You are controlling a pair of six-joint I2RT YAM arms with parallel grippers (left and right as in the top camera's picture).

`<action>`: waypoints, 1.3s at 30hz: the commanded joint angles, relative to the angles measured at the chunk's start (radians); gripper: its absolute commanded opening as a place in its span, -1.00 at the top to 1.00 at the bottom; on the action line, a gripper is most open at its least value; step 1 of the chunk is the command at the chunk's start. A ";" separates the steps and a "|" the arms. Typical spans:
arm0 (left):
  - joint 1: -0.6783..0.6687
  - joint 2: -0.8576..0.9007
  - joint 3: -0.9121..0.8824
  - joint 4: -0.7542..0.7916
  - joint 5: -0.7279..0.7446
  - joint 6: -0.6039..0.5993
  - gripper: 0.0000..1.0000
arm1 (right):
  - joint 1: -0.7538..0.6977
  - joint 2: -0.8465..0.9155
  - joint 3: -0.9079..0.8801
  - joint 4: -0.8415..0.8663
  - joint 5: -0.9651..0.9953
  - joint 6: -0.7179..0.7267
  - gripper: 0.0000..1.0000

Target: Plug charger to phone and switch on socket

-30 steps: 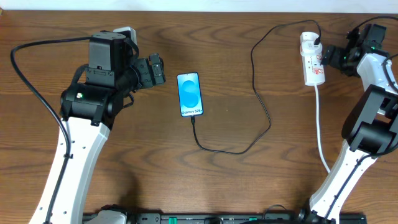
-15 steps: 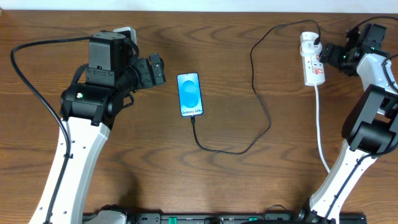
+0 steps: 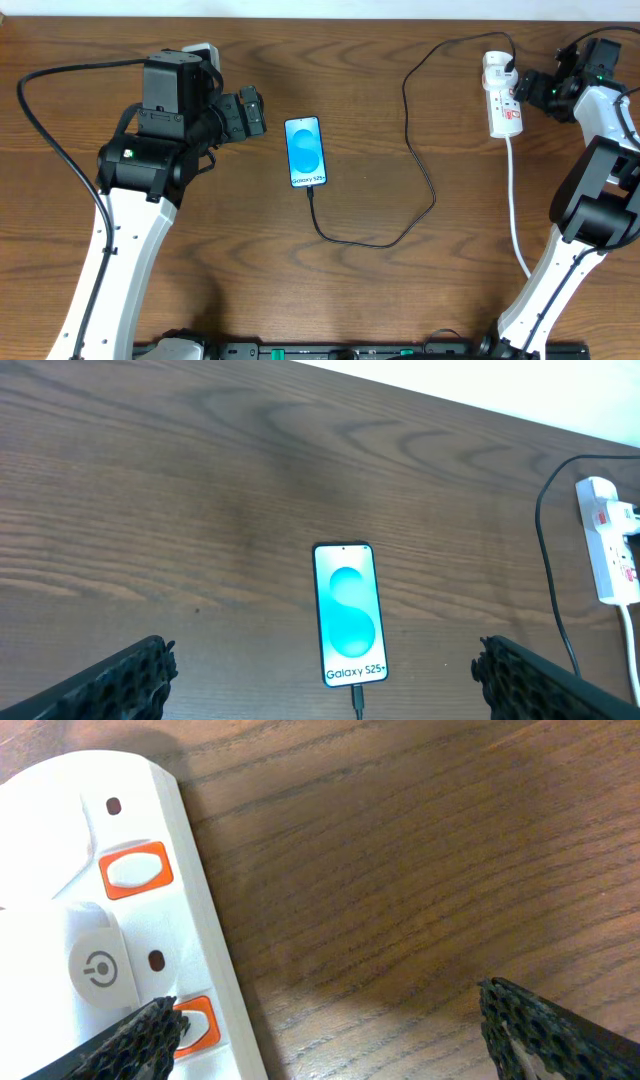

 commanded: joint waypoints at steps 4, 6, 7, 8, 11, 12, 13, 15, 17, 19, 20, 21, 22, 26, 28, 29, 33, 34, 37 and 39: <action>0.000 -0.005 0.003 0.000 -0.009 0.010 -0.97 | 0.013 0.026 -0.004 -0.025 -0.027 0.001 -0.89; 0.000 -0.005 0.003 0.000 -0.010 0.010 -0.97 | 0.015 0.026 -0.004 -0.028 -0.027 0.001 -0.88; 0.000 -0.005 0.003 0.000 -0.009 0.010 -0.97 | 0.017 0.026 -0.004 -0.030 -0.027 0.001 -0.87; 0.000 -0.005 0.003 0.000 -0.009 0.010 -0.96 | 0.019 0.026 -0.004 -0.032 -0.027 -0.004 -0.86; 0.000 -0.005 0.003 0.000 -0.010 0.010 -0.97 | 0.028 0.027 -0.004 -0.034 -0.024 -0.019 -0.85; 0.000 -0.005 0.003 0.000 -0.009 0.010 -0.97 | 0.031 0.027 -0.004 -0.035 -0.023 -0.023 -0.85; 0.000 -0.005 0.003 0.000 -0.009 0.010 -0.97 | 0.035 0.027 -0.004 -0.035 -0.023 -0.025 -0.85; 0.000 -0.005 0.003 0.000 -0.009 0.010 -0.97 | 0.040 0.027 -0.004 -0.036 -0.023 -0.025 -0.84; 0.000 -0.005 0.003 0.000 -0.009 0.010 -0.97 | 0.044 0.027 -0.004 -0.035 -0.022 -0.025 -0.83; 0.000 -0.005 0.003 0.000 -0.009 0.010 -0.97 | 0.049 0.027 -0.004 -0.035 -0.023 -0.025 -0.83; 0.000 -0.005 0.003 0.000 -0.009 0.010 -0.97 | 0.050 0.027 -0.004 -0.036 -0.023 -0.026 -0.83; 0.000 -0.005 0.003 0.000 -0.009 0.010 -0.97 | 0.052 0.027 -0.004 -0.036 -0.023 -0.026 -0.82; 0.000 -0.005 0.003 0.000 -0.009 0.010 -0.97 | 0.054 0.027 -0.004 -0.036 -0.023 -0.026 -0.82; 0.000 -0.005 0.003 0.000 -0.009 0.010 -0.97 | 0.062 0.027 -0.004 -0.039 -0.023 -0.031 -0.78; 0.000 -0.005 0.003 0.000 -0.009 0.010 -0.97 | 0.066 0.027 -0.004 -0.042 -0.022 -0.037 -0.78; 0.000 -0.005 0.003 0.000 -0.009 0.010 -0.97 | 0.067 0.027 -0.004 -0.044 -0.023 -0.045 -0.78; 0.000 -0.005 0.003 0.000 -0.009 0.010 -0.97 | 0.072 0.029 -0.004 -0.051 -0.016 -0.051 -0.77; 0.000 -0.005 0.003 0.000 -0.009 0.010 -0.97 | 0.073 0.032 -0.004 -0.053 -0.016 -0.051 -0.77; 0.000 -0.005 0.003 0.000 -0.010 0.010 -0.97 | 0.077 0.044 -0.004 -0.061 -0.016 -0.051 -0.77; 0.000 -0.005 0.003 0.000 -0.009 0.010 -0.97 | 0.082 0.055 -0.004 -0.067 -0.016 -0.052 -0.76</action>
